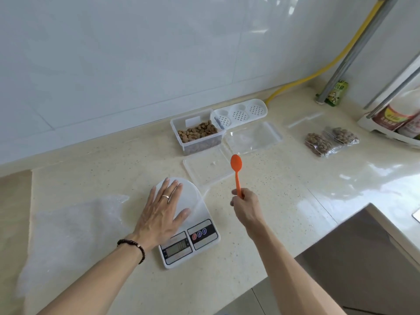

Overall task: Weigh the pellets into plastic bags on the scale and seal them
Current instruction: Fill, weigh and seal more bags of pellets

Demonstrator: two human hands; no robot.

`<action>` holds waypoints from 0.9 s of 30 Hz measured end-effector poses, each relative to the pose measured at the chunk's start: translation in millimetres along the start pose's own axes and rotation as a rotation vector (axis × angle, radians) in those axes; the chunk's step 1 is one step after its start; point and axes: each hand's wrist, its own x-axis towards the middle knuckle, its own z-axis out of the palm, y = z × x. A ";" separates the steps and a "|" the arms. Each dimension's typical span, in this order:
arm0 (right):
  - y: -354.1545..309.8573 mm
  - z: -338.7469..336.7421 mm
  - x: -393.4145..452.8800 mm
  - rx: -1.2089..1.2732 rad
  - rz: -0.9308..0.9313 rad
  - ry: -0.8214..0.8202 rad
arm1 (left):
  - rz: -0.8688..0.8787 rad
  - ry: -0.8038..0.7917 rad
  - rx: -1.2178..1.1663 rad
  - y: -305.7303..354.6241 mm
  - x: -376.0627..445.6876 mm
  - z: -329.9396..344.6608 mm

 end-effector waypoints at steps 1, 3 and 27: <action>-4.3 10.5 0.8 -0.005 0.014 -0.015 | -0.009 -0.001 0.000 -8.1 2.2 -3.2; -11.3 27.6 2.4 -0.001 0.065 -0.040 | -0.018 -0.005 -0.010 -22.5 7.0 -8.2; -136.0 -20.0 0.9 -0.104 -0.224 -0.405 | -0.142 -0.126 -0.771 -21.8 94.8 -112.0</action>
